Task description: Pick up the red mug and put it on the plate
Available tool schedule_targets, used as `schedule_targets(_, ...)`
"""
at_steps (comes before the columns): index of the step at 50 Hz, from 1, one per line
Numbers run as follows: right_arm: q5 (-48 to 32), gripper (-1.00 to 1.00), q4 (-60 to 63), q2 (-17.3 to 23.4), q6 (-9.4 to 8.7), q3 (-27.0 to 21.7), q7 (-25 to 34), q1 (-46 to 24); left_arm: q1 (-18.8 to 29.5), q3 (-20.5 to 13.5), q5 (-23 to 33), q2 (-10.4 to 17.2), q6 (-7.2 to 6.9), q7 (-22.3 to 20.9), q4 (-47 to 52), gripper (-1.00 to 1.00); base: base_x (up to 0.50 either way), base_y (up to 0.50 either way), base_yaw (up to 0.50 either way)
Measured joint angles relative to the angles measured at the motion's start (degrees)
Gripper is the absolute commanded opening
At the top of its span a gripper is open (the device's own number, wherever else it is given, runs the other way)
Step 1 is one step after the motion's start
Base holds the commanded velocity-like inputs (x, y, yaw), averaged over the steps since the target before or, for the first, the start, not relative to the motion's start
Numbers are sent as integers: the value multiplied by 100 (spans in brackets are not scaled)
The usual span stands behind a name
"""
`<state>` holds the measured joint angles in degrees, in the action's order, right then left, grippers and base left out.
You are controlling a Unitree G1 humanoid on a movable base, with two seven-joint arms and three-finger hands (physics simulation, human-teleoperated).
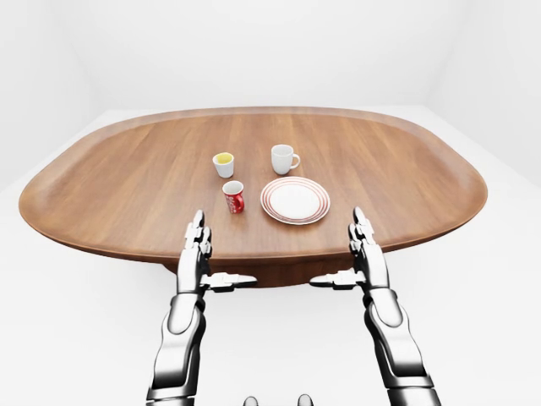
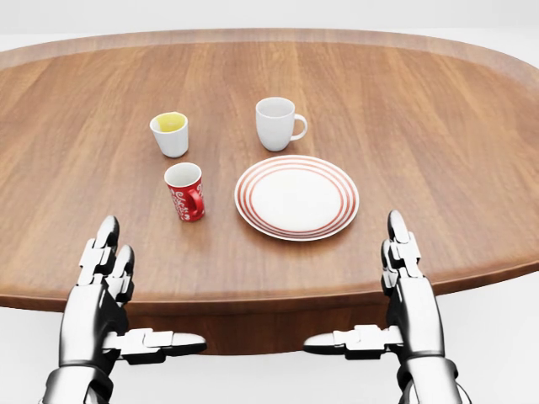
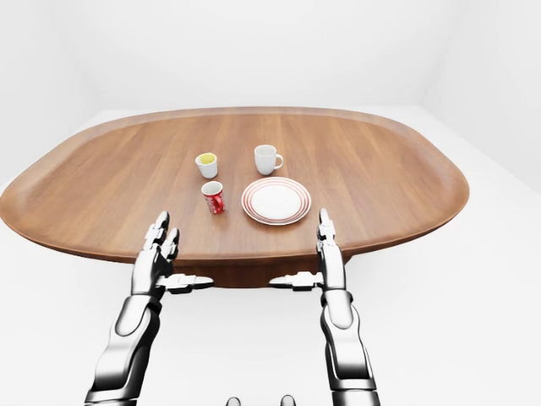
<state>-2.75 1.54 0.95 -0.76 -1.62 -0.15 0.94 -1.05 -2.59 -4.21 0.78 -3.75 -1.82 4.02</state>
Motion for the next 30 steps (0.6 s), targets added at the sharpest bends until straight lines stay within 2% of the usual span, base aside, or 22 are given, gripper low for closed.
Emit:
schedule_targets(15,-66,100,-116,14,80,-18,-36,-16,-47,9,-11,-11,-96,14,132,100,0,23,0)
schedule_targets(30,-29,100,-72,7,79,-29,-29,-1,-59,-5,-11,-5,-125,27,188,100,0,25,0)
